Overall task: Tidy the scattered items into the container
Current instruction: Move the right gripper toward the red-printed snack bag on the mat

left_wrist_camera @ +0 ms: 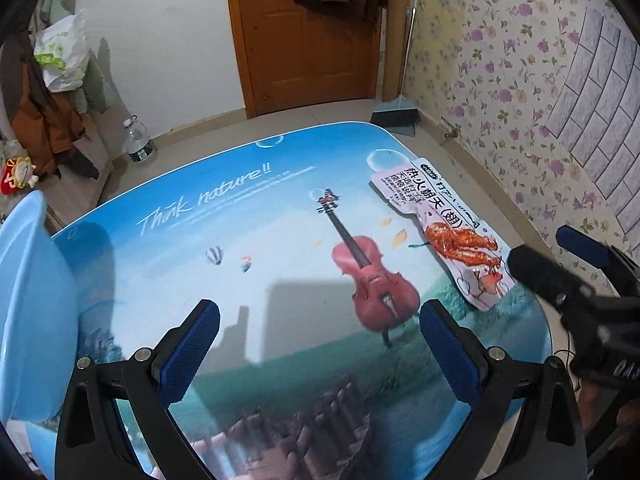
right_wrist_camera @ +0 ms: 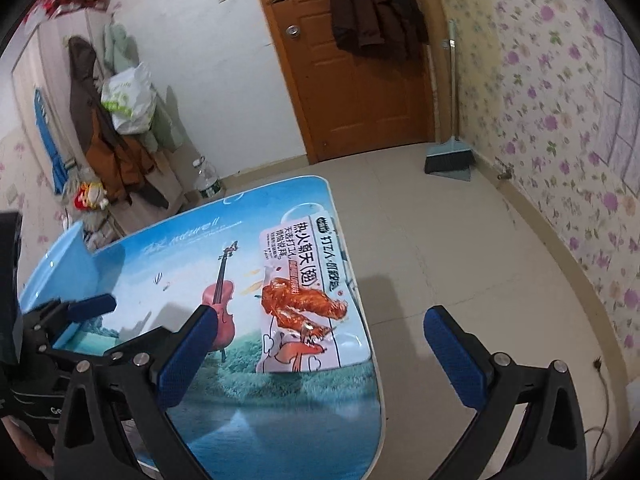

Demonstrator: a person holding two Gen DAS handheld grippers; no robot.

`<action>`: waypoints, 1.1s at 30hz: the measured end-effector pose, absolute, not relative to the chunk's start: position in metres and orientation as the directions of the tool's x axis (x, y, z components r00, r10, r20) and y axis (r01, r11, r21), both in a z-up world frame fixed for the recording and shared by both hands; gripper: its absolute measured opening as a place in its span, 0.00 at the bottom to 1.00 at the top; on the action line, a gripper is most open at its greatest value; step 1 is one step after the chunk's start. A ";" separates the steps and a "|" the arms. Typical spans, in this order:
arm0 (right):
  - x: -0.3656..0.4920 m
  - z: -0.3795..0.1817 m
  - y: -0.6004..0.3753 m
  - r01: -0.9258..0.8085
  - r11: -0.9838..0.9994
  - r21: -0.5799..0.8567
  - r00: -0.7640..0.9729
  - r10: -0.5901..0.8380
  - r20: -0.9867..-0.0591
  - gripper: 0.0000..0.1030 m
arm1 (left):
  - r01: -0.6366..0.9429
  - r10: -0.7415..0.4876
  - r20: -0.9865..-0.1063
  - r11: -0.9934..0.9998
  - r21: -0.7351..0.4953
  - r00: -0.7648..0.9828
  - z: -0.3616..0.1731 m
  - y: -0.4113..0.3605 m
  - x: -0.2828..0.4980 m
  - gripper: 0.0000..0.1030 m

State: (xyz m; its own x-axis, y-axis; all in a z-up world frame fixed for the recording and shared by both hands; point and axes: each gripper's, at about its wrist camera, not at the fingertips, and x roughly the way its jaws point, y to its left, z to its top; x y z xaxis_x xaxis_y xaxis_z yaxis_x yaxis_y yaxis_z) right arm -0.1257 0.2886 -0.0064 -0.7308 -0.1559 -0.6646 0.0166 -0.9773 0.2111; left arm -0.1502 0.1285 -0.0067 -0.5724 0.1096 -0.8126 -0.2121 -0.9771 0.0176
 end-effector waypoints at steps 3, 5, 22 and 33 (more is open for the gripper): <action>-0.139 -0.007 0.284 0.036 -0.981 0.191 -0.715 -0.159 -0.681 1.00 | -0.209 0.104 -0.820 -0.978 0.020 -0.563 -0.012 0.128 -0.158 0.98; -0.148 -0.010 0.281 0.054 -0.985 0.166 -0.701 -0.156 -0.696 1.00 | -0.198 0.094 -0.828 -0.980 0.021 -0.553 -0.017 0.124 -0.162 0.98; -0.191 -0.045 0.265 0.091 -0.990 0.106 -0.617 -0.140 -0.774 0.98 | -0.087 0.055 -0.835 -0.996 -0.009 -0.548 -0.023 0.080 -0.172 0.98; -0.204 -0.062 0.263 0.114 -0.989 0.093 -0.587 -0.142 -0.797 0.91 | -0.065 0.054 -0.838 -0.998 -0.023 -0.543 -0.026 0.068 -0.173 0.98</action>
